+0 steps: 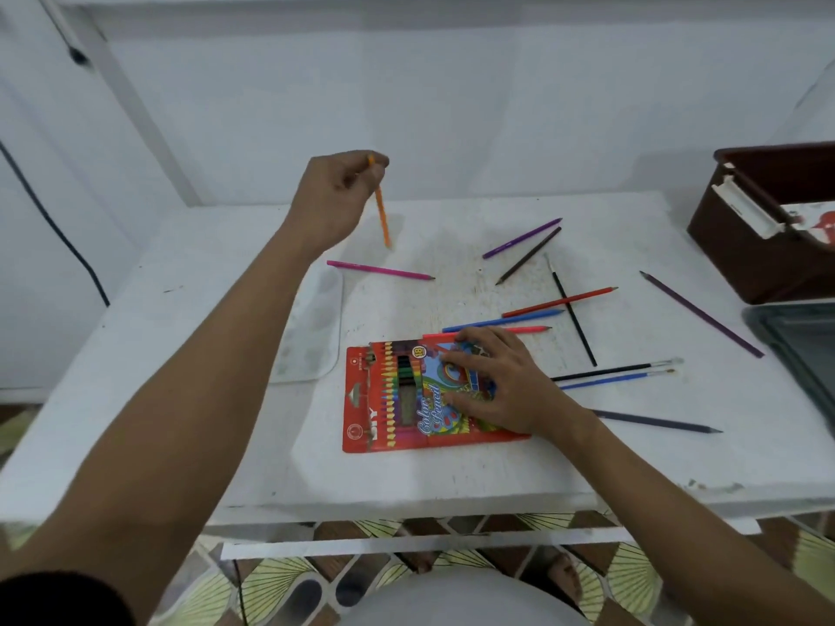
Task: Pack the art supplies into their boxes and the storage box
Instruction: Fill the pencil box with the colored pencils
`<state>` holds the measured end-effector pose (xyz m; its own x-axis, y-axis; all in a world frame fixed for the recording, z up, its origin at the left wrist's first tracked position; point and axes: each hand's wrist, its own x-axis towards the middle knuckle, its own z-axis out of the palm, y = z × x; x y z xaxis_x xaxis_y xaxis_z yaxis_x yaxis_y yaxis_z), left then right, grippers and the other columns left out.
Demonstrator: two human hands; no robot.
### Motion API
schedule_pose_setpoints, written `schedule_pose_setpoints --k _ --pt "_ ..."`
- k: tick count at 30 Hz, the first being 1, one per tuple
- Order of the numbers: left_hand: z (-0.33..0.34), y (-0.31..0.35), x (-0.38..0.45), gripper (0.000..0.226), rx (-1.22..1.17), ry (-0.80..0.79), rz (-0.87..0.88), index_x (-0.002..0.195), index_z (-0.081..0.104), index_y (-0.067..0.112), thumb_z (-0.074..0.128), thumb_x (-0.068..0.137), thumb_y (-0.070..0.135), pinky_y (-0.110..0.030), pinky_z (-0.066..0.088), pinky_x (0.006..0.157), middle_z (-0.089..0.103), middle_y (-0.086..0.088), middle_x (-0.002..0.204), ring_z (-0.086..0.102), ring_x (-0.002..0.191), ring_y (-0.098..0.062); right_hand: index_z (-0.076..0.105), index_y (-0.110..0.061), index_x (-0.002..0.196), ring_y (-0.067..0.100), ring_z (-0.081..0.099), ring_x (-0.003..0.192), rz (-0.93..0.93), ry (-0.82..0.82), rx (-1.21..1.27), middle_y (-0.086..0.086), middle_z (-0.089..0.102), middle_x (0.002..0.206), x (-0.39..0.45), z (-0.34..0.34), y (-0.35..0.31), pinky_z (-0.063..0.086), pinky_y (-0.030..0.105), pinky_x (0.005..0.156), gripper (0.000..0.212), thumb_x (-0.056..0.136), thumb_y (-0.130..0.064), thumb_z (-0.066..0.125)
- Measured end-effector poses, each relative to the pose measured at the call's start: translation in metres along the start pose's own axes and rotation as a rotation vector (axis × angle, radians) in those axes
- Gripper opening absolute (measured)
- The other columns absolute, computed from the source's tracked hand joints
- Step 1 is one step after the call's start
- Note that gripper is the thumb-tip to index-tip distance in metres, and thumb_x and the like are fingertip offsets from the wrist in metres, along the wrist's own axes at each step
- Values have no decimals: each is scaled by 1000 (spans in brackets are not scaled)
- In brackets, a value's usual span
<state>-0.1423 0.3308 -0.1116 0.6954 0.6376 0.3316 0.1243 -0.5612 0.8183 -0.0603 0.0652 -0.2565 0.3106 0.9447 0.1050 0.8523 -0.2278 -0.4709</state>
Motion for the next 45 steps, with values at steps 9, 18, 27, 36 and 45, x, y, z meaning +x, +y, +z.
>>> schedule_pose_setpoints --k 9,18,27,36,45 --pt "59 -5 3 30 709 -520 164 124 63 22 58 95 18 -31 48 91 68 -3 116 62 99 -18 49 -39 132 17 23 137 11 -23 0 -6 34 145 -1 -1 -1 28 44 112 63 78 -72 44" --pt "76 -36 15 38 734 -634 13 128 58 19 62 92 28 -26 44 81 64 -5 113 55 90 -15 50 -37 132 17 23 136 5 -16 17 -6 33 146 -1 -3 -1 29 44 112 64 78 -71 45" --pt "38 -55 17 6 192 45 -518 89 61 3 56 85 3 -39 60 66 68 -18 77 70 63 -31 54 -35 129 14 26 133 -24 33 24 -5 38 142 -2 -3 0 25 35 110 61 78 -68 49" --pt "27 -75 -7 9 761 -74 -530 84 53 7 54 83 16 -32 43 70 58 -9 93 59 86 -32 55 -34 127 15 29 132 -33 43 18 -5 40 141 -1 -1 1 29 39 111 59 79 -68 50" --pt "56 -52 -2 63 792 -828 -18 138 47 23 71 80 24 -31 43 91 53 -1 131 50 113 -20 54 -35 129 17 28 134 -11 23 18 -5 38 143 -1 0 0 29 41 111 61 78 -70 47"
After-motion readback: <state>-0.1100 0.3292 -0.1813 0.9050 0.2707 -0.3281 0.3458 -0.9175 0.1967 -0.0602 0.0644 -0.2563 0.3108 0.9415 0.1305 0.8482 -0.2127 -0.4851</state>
